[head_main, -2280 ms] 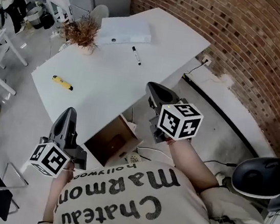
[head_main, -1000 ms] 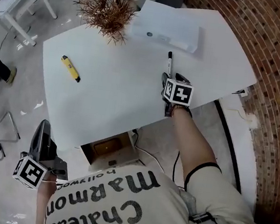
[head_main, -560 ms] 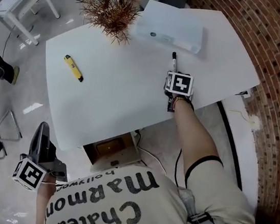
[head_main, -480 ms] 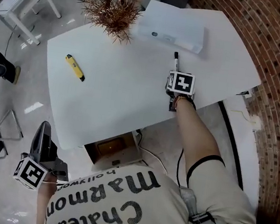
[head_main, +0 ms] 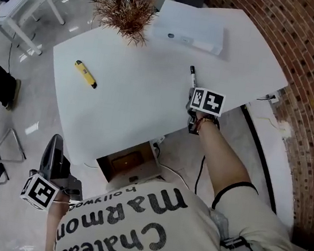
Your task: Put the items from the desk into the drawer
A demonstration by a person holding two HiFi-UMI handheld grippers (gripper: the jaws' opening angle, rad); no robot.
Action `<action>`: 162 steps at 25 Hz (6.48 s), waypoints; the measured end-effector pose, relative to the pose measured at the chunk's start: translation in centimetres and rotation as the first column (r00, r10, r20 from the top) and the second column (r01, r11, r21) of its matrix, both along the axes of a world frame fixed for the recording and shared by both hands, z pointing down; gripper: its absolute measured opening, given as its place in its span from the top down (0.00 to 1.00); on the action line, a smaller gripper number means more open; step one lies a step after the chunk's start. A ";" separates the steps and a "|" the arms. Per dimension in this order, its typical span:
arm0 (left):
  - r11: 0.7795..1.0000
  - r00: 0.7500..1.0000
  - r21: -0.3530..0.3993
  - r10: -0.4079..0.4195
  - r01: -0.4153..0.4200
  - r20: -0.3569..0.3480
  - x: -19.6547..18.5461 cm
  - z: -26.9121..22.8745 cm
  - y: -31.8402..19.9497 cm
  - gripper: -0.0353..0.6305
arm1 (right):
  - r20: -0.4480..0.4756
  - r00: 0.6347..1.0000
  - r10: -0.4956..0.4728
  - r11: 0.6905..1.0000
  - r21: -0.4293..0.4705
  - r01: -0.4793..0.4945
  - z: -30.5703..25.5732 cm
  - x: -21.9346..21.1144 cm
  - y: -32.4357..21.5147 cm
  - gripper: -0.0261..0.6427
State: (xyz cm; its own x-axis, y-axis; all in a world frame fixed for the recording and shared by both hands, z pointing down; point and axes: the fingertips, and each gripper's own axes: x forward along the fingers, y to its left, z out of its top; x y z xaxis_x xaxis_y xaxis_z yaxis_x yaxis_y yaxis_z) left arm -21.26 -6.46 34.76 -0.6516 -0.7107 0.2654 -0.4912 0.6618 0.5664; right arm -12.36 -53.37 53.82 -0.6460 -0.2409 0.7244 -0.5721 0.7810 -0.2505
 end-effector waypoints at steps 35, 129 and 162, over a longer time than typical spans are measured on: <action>0.885 0.891 0.112 0.454 -0.452 0.011 7.2 1.6 14.3 0.94 | 0.066 0.975 0.211 0.965 -0.175 -0.197 -3.4 17.8 37.2 0.85; 0.997 0.985 -0.061 -0.057 0.048 -0.162 -1.7 13.1 28.2 0.94 | -0.272 0.896 -0.350 0.936 -0.128 0.327 14.2 9.4 44.0 0.96; 0.994 0.997 0.094 0.063 -0.059 -0.034 -11.3 3.8 32.1 0.94 | 0.406 0.910 -0.083 0.990 -0.073 0.123 -10.0 -13.8 45.3 0.70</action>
State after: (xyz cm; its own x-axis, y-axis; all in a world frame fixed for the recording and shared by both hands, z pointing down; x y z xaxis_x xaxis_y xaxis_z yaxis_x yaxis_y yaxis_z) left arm -32.60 25.66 38.52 -0.5973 -0.7715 0.2193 -0.5070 0.5750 0.6421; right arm -26.17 -8.11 43.78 -0.9040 -0.1004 0.4156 -0.3257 0.7913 -0.5175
